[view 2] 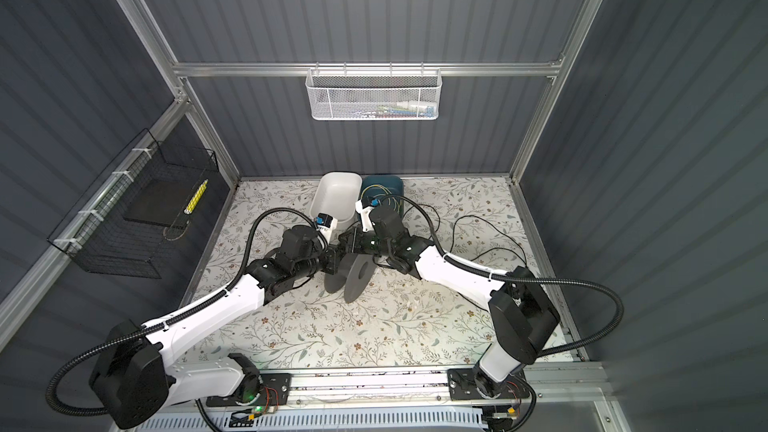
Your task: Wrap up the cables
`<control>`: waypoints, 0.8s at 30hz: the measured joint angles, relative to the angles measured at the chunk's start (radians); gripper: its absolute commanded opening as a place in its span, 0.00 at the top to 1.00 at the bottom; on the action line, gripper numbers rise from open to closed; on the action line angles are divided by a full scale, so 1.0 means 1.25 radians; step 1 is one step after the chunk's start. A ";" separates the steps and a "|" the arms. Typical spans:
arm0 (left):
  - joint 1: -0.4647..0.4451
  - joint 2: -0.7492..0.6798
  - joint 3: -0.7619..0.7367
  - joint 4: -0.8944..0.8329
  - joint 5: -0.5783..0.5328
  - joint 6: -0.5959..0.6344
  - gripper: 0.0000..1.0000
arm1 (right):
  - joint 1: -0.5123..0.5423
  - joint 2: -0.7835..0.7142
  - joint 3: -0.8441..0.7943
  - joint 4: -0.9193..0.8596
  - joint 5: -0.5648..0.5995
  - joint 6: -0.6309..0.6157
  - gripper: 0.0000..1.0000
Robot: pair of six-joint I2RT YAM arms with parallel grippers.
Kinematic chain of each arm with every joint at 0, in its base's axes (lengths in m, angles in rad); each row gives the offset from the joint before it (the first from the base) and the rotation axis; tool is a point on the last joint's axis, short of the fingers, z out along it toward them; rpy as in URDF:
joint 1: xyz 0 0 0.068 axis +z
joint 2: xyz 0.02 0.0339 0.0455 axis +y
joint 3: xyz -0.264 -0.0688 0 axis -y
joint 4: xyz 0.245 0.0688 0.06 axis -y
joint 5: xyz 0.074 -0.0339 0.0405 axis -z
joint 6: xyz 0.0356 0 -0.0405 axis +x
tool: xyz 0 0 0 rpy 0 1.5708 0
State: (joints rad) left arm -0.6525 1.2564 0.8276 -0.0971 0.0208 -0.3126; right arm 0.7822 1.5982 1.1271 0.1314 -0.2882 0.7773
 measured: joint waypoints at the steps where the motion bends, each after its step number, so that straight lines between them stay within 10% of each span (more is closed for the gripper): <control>1: 0.000 -0.002 -0.001 -0.001 -0.001 0.004 1.00 | 0.001 0.000 0.000 0.000 0.000 0.001 1.00; 24: 0.004 -0.120 -0.016 -0.130 0.013 0.011 1.00 | -0.079 0.068 -0.036 0.248 0.011 0.167 0.73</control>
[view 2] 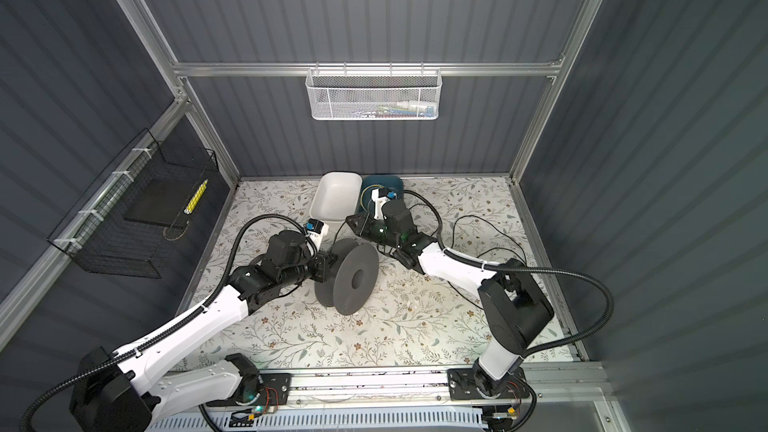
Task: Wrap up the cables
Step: 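Hold the spool upright with the left gripper while the right gripper draws the cable back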
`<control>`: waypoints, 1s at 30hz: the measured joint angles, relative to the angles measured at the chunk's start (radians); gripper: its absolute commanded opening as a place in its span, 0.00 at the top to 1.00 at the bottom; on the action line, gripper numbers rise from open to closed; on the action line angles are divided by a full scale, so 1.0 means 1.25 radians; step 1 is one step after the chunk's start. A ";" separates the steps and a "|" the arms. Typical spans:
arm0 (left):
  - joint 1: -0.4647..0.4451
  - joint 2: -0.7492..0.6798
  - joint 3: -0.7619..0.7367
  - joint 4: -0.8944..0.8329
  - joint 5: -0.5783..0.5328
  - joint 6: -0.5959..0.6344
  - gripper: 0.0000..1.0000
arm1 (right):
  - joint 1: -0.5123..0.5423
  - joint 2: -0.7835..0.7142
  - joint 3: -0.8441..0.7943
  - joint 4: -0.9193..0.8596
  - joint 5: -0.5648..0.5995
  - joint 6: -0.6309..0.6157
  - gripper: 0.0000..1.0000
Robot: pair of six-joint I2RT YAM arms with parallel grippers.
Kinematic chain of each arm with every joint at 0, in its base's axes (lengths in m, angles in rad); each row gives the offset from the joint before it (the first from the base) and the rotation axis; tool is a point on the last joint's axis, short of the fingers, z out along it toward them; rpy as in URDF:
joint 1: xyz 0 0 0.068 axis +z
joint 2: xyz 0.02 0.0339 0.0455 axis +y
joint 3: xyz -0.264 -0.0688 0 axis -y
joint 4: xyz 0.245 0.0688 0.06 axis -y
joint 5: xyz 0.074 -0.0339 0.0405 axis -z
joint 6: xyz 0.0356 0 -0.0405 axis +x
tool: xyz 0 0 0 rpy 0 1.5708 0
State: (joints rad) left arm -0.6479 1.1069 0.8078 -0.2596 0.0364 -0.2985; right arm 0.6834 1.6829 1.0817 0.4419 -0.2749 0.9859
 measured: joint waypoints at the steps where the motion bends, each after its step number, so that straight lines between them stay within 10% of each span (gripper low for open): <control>1: 0.000 -0.003 0.001 -0.009 0.000 0.000 1.00 | -0.004 0.016 0.000 0.024 0.000 0.018 0.73; 11: 0.000 -0.036 0.010 -0.092 -0.034 0.018 1.00 | -0.061 0.045 -0.016 0.226 -0.007 0.145 0.56; 22: 0.000 -0.056 0.067 -0.157 -0.105 0.051 1.00 | -0.199 -0.244 -0.305 0.184 -0.001 0.164 0.28; 30: 0.000 -0.064 0.194 -0.203 -0.107 0.105 1.00 | -0.139 -0.187 -0.474 0.288 0.020 0.347 0.15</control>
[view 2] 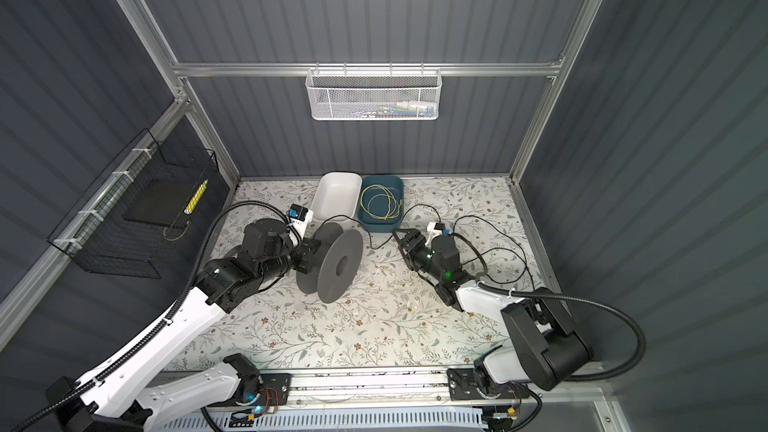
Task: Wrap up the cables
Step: 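Hold the spool upright with the left gripper while the right gripper draws the cable back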
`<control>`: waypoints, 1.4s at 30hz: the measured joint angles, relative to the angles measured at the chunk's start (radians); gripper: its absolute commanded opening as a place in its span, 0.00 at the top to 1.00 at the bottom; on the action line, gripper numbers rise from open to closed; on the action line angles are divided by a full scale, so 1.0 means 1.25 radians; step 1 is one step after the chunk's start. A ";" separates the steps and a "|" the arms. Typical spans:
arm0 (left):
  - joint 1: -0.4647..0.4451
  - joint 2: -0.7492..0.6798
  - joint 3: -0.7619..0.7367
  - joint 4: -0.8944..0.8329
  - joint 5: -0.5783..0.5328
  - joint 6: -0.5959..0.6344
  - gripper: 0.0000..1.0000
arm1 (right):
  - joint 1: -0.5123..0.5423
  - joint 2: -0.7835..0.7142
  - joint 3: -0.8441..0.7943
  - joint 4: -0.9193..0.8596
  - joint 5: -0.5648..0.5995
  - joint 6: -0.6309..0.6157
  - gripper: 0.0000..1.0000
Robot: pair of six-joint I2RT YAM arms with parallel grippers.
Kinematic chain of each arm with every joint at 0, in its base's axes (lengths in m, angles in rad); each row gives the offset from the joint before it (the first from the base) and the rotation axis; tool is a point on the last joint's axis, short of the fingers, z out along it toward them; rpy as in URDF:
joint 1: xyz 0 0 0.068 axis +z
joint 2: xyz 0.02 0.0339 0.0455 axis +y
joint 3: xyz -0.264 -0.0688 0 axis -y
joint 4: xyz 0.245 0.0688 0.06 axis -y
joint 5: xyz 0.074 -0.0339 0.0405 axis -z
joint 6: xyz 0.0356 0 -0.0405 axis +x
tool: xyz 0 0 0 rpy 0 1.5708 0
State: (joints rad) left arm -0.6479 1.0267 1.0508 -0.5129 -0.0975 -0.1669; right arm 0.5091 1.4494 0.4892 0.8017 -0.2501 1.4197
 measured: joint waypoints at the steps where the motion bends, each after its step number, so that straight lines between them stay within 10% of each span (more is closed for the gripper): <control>1: 0.000 -0.001 0.009 0.000 0.000 0.010 1.00 | 0.018 0.023 -0.003 0.027 0.006 0.033 0.14; 13: 0.000 -0.002 0.030 -0.060 -0.028 0.119 1.00 | 0.098 0.240 0.086 0.308 0.046 0.335 0.01; 24: 0.000 -0.003 0.064 -0.081 -0.037 0.149 1.00 | 0.139 0.324 0.138 0.402 0.065 0.463 0.08; 36: 0.000 -0.051 0.071 -0.106 -0.055 0.156 1.00 | 0.062 0.388 0.253 0.444 0.119 0.445 0.67; 42: 0.000 -0.102 0.071 -0.136 -0.089 0.161 1.00 | -0.025 0.336 0.253 0.439 0.110 0.380 0.76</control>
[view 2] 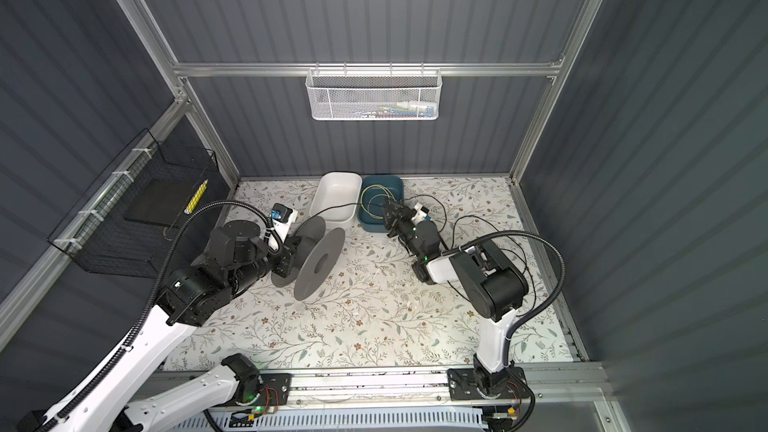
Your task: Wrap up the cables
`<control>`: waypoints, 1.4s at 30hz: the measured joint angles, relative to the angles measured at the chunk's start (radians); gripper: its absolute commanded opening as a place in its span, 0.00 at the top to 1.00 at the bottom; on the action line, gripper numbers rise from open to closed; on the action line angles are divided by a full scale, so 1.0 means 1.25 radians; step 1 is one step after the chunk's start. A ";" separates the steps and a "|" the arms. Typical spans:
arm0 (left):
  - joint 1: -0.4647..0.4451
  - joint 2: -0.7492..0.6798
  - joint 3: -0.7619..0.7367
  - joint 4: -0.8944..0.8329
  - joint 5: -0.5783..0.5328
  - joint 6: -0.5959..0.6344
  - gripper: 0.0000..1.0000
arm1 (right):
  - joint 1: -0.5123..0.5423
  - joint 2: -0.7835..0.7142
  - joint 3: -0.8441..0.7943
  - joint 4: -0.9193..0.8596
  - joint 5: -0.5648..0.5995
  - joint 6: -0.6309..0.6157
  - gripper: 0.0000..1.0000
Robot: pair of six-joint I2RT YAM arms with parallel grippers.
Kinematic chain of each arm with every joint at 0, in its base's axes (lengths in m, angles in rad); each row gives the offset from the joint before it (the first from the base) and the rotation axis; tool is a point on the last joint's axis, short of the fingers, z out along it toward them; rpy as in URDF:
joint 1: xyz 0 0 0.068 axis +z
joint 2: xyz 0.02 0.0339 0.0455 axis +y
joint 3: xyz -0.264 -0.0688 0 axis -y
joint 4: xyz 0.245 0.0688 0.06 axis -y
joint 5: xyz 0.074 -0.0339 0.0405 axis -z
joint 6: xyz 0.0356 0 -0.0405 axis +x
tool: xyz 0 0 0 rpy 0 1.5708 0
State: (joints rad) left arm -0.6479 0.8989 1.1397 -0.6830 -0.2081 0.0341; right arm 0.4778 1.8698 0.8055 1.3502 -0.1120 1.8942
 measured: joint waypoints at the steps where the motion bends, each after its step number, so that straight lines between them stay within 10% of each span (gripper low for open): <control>1: 0.000 -0.006 0.000 -0.004 -0.003 0.000 1.00 | -0.014 -0.013 0.002 -0.007 -0.004 -0.015 0.76; 19: 0.000 -0.074 0.000 -0.067 -0.004 -0.003 1.00 | -0.153 0.045 0.359 -0.110 -0.088 -0.186 0.52; 42: 0.000 -0.133 -0.001 -0.147 -0.101 -0.019 1.00 | -0.435 -0.092 0.340 -0.202 -0.229 -0.259 0.75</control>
State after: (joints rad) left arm -0.6479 0.7330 1.1389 -0.8669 -0.3347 0.0109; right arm -0.0666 1.7550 1.2308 1.0973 -0.3985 1.5703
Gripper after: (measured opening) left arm 0.086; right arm 0.270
